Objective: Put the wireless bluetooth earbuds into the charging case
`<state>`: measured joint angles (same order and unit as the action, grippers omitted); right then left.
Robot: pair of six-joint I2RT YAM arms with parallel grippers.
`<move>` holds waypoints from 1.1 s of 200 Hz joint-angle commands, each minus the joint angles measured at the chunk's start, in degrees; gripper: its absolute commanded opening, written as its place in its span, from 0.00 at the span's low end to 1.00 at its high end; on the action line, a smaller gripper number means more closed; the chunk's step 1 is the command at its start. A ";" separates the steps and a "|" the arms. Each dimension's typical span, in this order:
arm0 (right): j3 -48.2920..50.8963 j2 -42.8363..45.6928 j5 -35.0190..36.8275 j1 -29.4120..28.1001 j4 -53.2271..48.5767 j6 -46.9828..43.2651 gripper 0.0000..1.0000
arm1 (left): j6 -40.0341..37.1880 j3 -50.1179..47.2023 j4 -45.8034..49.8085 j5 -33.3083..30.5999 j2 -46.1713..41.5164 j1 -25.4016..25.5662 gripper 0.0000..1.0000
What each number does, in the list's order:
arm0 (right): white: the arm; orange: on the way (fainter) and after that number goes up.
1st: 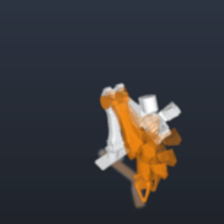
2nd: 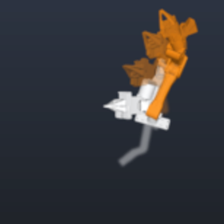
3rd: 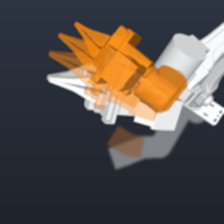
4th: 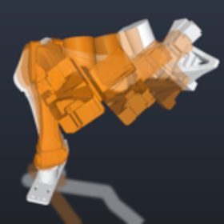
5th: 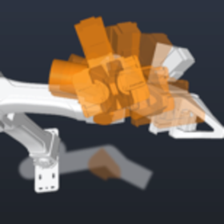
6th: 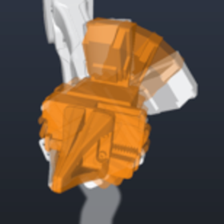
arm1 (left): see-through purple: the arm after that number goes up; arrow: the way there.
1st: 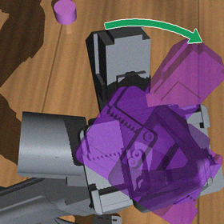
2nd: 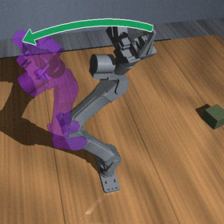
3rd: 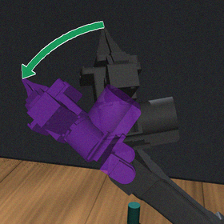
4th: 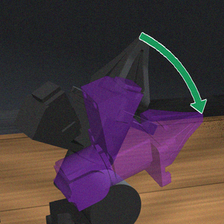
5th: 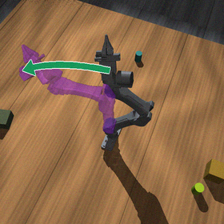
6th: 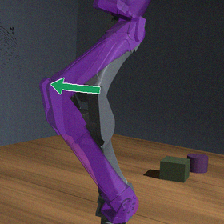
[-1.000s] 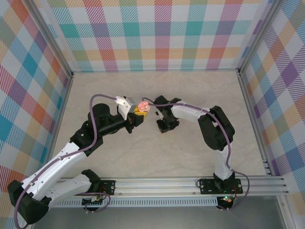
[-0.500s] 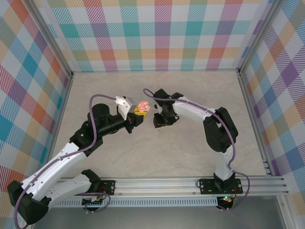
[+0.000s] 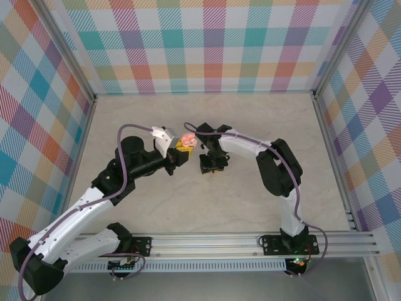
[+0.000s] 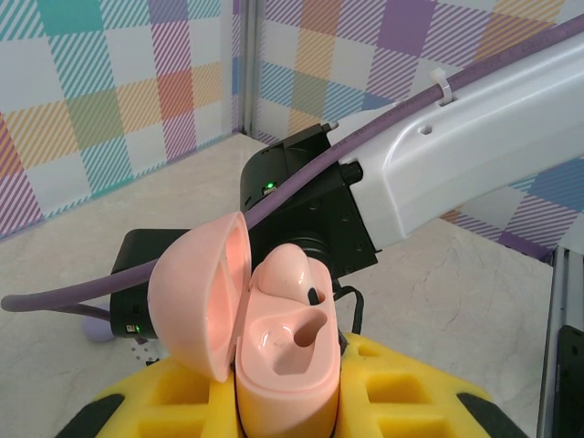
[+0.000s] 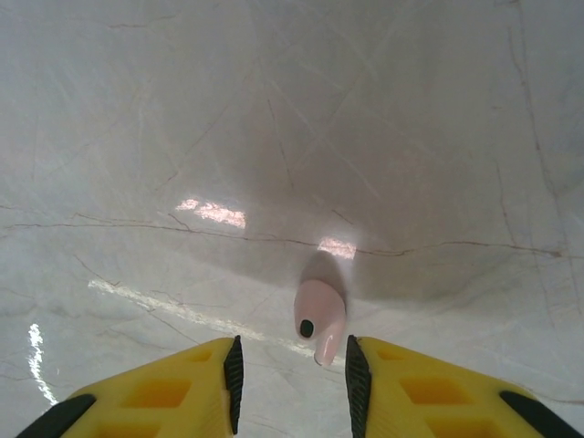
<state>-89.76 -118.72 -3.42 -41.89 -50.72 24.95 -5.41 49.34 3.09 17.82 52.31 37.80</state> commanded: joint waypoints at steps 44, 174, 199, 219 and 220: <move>-4.27 -3.59 2.53 -0.91 -3.49 1.86 0.34 | -0.58 0.49 -0.01 -0.42 -0.87 0.61 0.08; -6.40 -7.30 5.24 -1.62 -5.04 2.49 0.31 | -0.41 0.03 -0.49 -0.41 -0.89 0.61 0.08; -6.40 -7.89 5.97 -1.78 -5.43 2.43 0.30 | -0.30 -0.13 -0.69 -0.35 -0.88 0.60 0.08; -6.23 -8.03 6.15 -1.79 -5.36 2.56 0.26 | -0.31 -0.28 -0.76 -0.40 -0.82 0.61 0.08; -6.23 -8.03 6.15 -1.79 -5.36 2.56 0.26 | -0.35 -0.29 -0.79 -0.37 -0.86 0.61 0.08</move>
<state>-95.48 -124.84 1.98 -43.24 -54.63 26.63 -5.41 49.34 3.09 17.85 52.31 37.80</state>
